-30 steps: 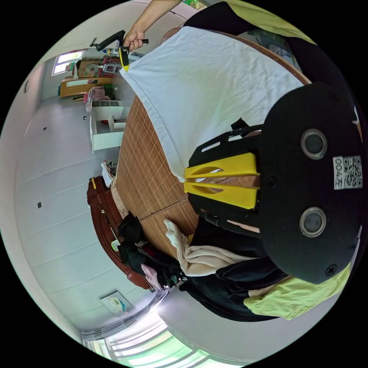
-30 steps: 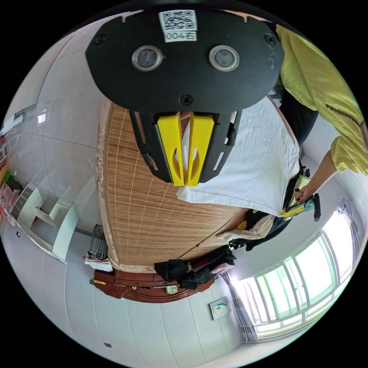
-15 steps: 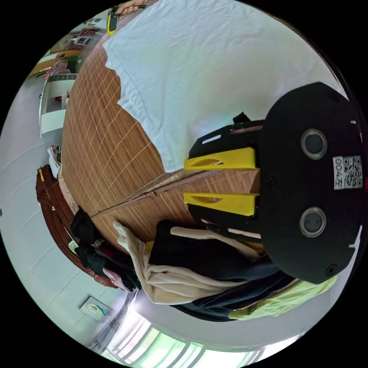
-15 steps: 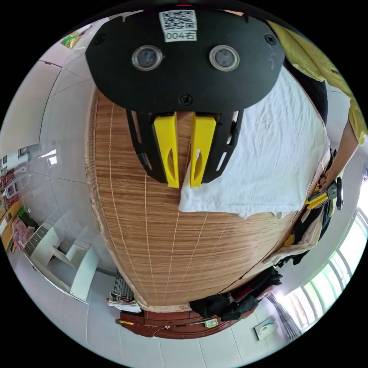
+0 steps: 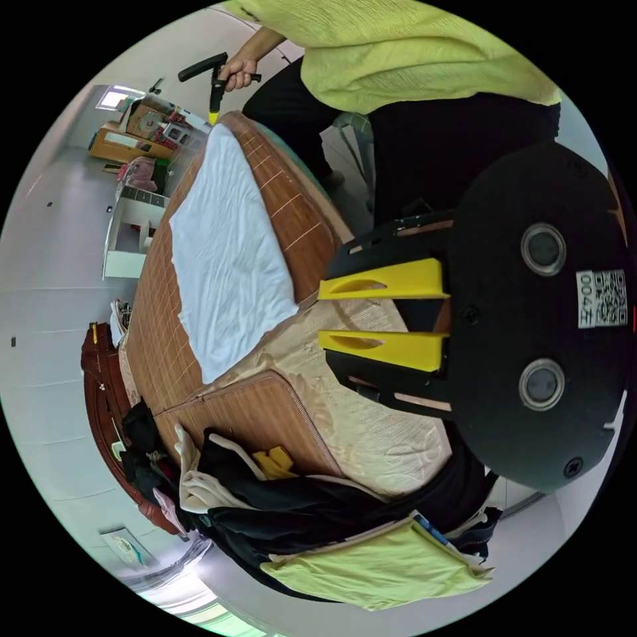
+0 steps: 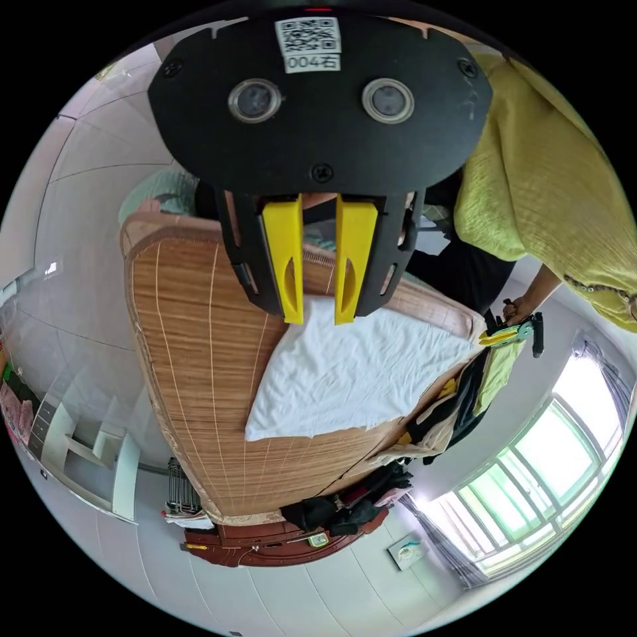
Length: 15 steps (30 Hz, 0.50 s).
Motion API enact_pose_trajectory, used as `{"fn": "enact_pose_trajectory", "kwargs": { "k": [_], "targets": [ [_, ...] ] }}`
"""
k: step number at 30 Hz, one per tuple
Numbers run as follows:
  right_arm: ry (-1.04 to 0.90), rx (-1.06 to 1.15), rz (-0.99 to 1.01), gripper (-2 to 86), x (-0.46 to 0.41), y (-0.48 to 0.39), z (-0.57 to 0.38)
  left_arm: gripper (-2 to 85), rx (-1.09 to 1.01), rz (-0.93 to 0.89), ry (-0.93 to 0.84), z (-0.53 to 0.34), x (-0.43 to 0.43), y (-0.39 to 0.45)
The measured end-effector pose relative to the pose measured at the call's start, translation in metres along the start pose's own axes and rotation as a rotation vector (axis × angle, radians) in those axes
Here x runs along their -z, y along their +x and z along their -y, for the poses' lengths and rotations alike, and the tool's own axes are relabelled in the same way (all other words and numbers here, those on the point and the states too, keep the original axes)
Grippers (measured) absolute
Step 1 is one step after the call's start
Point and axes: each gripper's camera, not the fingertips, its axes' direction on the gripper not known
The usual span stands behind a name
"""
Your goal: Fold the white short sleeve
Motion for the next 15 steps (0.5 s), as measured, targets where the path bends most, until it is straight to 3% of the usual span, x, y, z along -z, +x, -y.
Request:
{"fn": "enact_pose_trajectory", "kwargs": {
  "k": [5,15],
  "targets": [
    [-0.037,0.039,-0.076,8.5,-0.007,-0.032,-0.027,8.1,-0.095,0.093,0.014,0.0,0.0,0.031],
    [-0.035,0.022,-0.228,9.8,-0.022,-0.069,-0.043,7.0,-0.205,-0.022,-0.029,0.003,-0.009,0.023]
  ]
}}
